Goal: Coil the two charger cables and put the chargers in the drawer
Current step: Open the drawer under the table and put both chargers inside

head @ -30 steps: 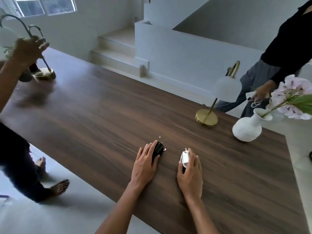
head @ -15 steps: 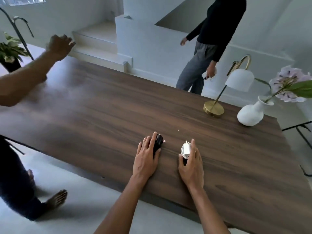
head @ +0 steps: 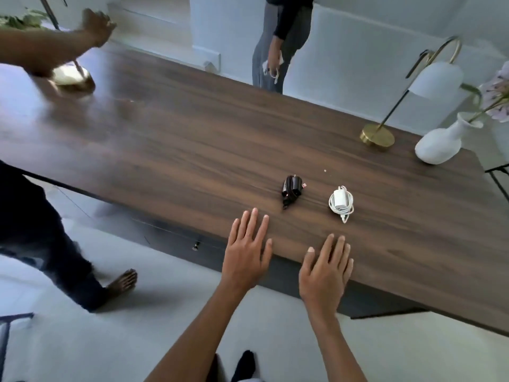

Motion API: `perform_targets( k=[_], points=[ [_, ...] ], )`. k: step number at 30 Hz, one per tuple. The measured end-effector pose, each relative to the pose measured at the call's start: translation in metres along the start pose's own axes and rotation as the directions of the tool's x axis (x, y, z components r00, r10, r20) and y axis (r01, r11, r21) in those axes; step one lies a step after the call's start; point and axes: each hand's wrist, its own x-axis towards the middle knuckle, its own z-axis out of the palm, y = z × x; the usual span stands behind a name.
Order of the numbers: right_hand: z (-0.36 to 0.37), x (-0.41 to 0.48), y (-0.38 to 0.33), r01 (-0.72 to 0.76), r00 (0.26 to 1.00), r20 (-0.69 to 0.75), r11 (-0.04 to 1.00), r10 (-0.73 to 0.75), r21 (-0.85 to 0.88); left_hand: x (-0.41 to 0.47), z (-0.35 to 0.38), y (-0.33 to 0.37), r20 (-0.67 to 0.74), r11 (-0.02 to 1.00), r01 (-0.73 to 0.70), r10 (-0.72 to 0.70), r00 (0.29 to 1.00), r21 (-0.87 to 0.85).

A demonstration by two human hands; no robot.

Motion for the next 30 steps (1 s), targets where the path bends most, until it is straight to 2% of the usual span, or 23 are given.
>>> perform_targets(
  k=[4,8,11,14,15,22,28,30],
  points=[
    [0.011,-0.051,-0.015,0.193,0.979,0.065,0.98,-0.195,0.043,-0.045,0.006,-0.025,0.024,0.986,-0.149,0.147,0.989,0.078],
    [0.031,-0.086,-0.019,0.32,0.935,0.107,0.935,-0.337,0.151,-0.069,0.011,-0.044,0.076,0.987,-0.113,0.105,0.992,0.116],
    [0.066,-0.113,-0.012,0.371,0.881,0.239,0.91,-0.407,0.185,-0.108,0.04,-0.071,0.194,0.975,-0.082,0.042,0.98,0.205],
    [0.112,-0.135,0.004,0.375,0.812,0.446,0.922,-0.375,0.092,-0.144,0.07,-0.112,0.269,0.964,0.063,-0.134,0.954,0.258],
    [0.131,-0.136,0.008,0.384,0.8,0.475,0.921,-0.367,0.065,-0.149,0.082,-0.126,0.293,0.96,0.086,-0.166,0.942,0.266],
    [0.269,-0.118,0.016,0.371,0.821,0.481,0.928,-0.309,-0.037,-0.129,0.194,-0.22,0.343,0.953,0.181,-0.259,0.903,0.243],
    [0.367,-0.112,0.019,0.346,0.838,0.465,0.937,-0.285,-0.05,-0.08,0.282,-0.276,0.365,0.957,0.165,-0.247,0.898,0.24],
    [0.381,-0.113,0.022,0.317,0.856,0.437,0.948,-0.275,-0.024,-0.059,0.299,-0.29,0.441,0.939,0.175,-0.297,0.847,0.297]
  ],
)
